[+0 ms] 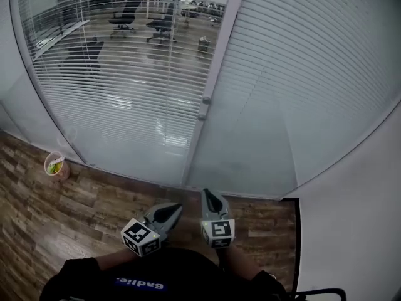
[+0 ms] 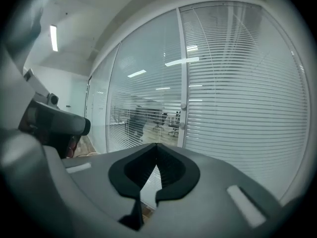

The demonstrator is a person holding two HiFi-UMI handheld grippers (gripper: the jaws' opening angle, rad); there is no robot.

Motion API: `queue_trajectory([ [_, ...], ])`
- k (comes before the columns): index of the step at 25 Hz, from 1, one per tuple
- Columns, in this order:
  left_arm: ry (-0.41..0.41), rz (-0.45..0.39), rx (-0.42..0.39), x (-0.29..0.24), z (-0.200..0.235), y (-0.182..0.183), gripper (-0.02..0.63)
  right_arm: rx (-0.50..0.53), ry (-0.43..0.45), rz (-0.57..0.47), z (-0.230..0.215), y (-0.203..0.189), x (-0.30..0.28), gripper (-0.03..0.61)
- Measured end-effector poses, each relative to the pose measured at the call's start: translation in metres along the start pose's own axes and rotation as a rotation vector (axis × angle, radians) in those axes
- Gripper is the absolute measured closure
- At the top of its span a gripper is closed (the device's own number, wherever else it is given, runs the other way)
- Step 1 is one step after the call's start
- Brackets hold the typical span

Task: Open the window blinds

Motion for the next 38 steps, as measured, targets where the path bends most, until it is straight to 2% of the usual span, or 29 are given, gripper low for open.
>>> queue_trajectory([
  [7,0.063,0.004,-0.004,0.007,-0.022,-0.009,0.614,-0.018,0.073,-0.023,0.008,-0.006,0.022,0.577],
  [12,0.020,-0.001,-0.021,-0.005,-0.031,0.001,0.614,-0.025,0.060,-0.030,0.004,0.007,0.032,0.577],
  [17,-0.039,-0.007,-0.050,0.020,-0.028,0.004,0.614,-0.034,0.012,-0.039,0.028,0.009,0.037,0.575],
  [25,-0.062,-0.030,-0.051,0.049,0.000,0.020,0.614,-0.011,0.028,-0.045,0.073,0.024,0.024,0.577],
  [38,-0.081,-0.024,-0.051,0.055,0.011,0.025,0.614,-0.023,-0.002,-0.063,0.079,0.029,0.024,0.577],
])
Point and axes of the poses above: the fingertips, and each gripper's own axes: x backward along the fingers, z to its left, y out of its top, the point moved 2 cm from there along x, backward along the fingers, and after that the axes turned 2 degrees about -x, right-handed, at the moved point
